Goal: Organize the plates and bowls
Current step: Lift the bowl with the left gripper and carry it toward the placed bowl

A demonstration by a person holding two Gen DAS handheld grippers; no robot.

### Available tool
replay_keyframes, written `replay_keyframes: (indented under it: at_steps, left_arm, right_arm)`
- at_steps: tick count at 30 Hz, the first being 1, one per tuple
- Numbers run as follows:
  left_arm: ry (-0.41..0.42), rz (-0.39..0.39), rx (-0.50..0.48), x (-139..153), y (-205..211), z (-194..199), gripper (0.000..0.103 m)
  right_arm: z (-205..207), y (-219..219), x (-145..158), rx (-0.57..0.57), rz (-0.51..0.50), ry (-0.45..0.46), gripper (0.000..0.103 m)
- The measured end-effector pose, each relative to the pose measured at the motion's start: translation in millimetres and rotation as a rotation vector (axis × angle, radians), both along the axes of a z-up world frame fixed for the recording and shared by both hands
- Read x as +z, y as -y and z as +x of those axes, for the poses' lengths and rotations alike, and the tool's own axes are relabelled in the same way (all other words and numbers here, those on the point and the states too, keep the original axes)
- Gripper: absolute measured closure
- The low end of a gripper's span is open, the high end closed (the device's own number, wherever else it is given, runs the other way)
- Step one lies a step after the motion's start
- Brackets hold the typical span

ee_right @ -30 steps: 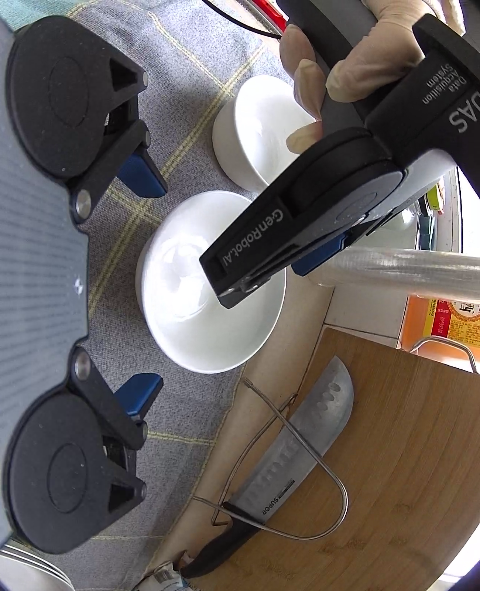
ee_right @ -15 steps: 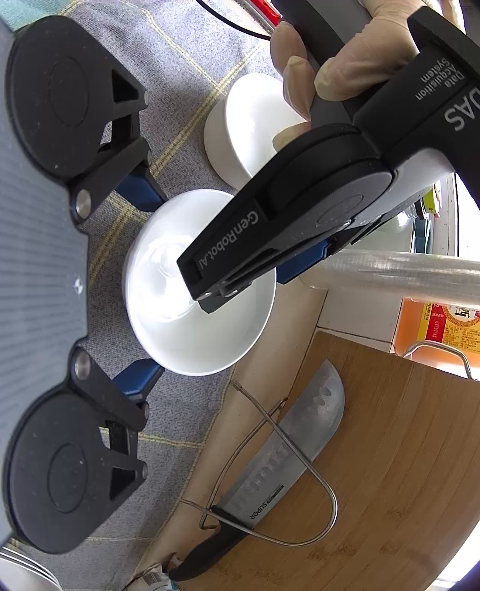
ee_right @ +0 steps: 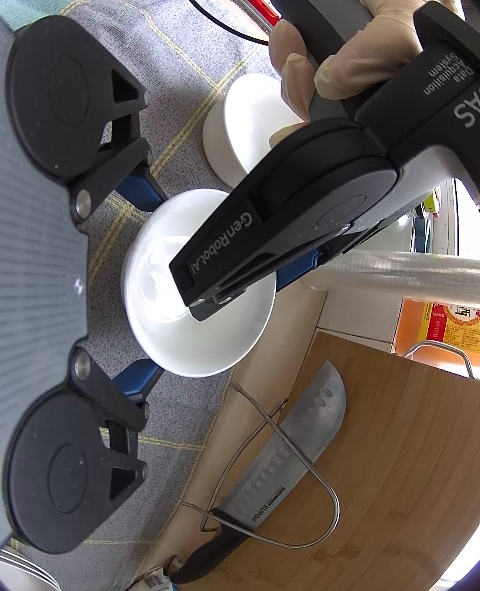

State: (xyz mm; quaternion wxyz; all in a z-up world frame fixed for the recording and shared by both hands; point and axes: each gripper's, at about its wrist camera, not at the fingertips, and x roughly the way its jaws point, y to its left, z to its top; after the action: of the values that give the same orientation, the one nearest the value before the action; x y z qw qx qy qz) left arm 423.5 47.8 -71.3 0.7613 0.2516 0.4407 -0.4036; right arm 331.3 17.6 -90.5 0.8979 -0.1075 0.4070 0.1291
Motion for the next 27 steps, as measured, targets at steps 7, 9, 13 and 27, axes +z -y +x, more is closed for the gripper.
replay_keyframes:
  at_steps: [7,9,13,27]
  left_arm:
    - [0.002,0.006,-0.006,-1.4,1.2,0.6,0.047]
    - [0.004,0.008,-0.01,-1.6,1.5,0.8,0.047]
    - [0.009,0.028,-0.028,-5.1,4.1,0.3,0.047]
    - [0.012,0.013,-0.037,2.3,4.1,-5.5,0.047]
  right_arm:
    - [0.2,-0.3,-0.4,0.001,0.002,0.001,0.013]
    - [0.3,-0.3,-0.2,0.0,0.002,0.002,0.013]
    - [0.9,-0.7,0.0,0.0,0.003,0.001,0.013]
    - [-4.3,1.8,2.9,-0.012,0.019,0.003,0.013]
